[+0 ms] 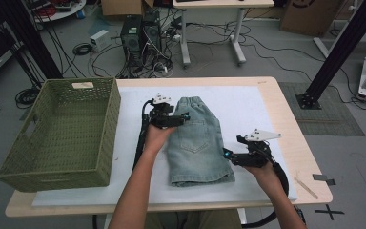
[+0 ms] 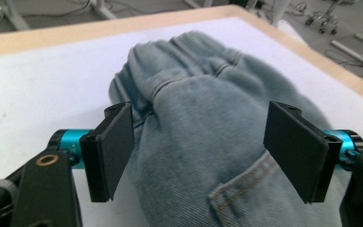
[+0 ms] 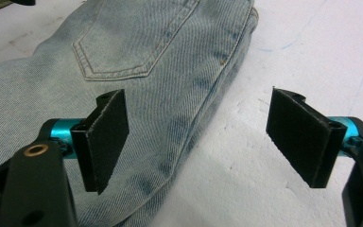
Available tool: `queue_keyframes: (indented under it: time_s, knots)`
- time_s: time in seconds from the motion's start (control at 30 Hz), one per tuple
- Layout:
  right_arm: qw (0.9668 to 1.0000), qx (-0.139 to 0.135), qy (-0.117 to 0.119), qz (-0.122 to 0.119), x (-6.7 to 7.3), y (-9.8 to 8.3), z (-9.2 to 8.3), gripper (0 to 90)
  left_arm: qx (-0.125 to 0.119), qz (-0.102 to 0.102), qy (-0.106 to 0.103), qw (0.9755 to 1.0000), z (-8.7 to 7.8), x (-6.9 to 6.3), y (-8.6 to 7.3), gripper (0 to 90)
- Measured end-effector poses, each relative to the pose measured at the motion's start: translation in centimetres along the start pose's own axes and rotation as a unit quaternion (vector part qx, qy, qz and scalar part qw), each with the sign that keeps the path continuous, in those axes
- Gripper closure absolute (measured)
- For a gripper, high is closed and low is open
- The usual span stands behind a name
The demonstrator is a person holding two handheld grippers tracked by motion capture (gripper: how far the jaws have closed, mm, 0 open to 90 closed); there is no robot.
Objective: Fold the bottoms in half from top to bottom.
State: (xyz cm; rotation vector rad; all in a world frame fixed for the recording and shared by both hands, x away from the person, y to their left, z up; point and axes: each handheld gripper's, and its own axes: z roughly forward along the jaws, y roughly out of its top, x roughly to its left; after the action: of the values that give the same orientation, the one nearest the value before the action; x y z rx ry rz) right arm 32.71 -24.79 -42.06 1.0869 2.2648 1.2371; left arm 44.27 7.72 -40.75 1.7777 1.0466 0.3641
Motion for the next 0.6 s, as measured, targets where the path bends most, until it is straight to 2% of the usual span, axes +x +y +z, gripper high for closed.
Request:
queue_keyframes:
  time_s: [0.1,0.23,0.33,0.47,0.5,0.6]
  knots:
    - [1.0,-0.001,0.0,-0.001,-0.1,-0.1,-0.1,22.2,0.017,-0.008,0.009,0.9998,0.6,0.3,-0.4,25.4]
    - [1.0,0.001,0.0,0.001,-0.3,-0.3,-0.2,22.2,0.034,-0.018,0.009,0.9992,1.3,0.6,-1.2,25.4]
    - [1.0,0.001,-0.001,0.001,-0.4,-0.3,-0.3,22.2,0.056,-0.028,0.009,0.998,1.9,0.9,-1.8,25.4]
    - [1.0,0.002,-0.002,0.001,-0.4,-0.4,-0.3,22.2,0.063,-0.033,0.006,0.9974,2.2,1.1,-2.2,25.3]
    - [1.0,0.002,-0.002,0.0,-0.4,-0.4,-0.3,22.3,0.064,-0.032,0.002,0.9974,2.2,1.1,-2.2,26.1]
    - [1.0,0.003,-0.003,0.001,-0.4,-0.5,-0.3,22.2,0.058,-0.023,-0.012,0.998,2.1,1.1,-2.3,38.4]
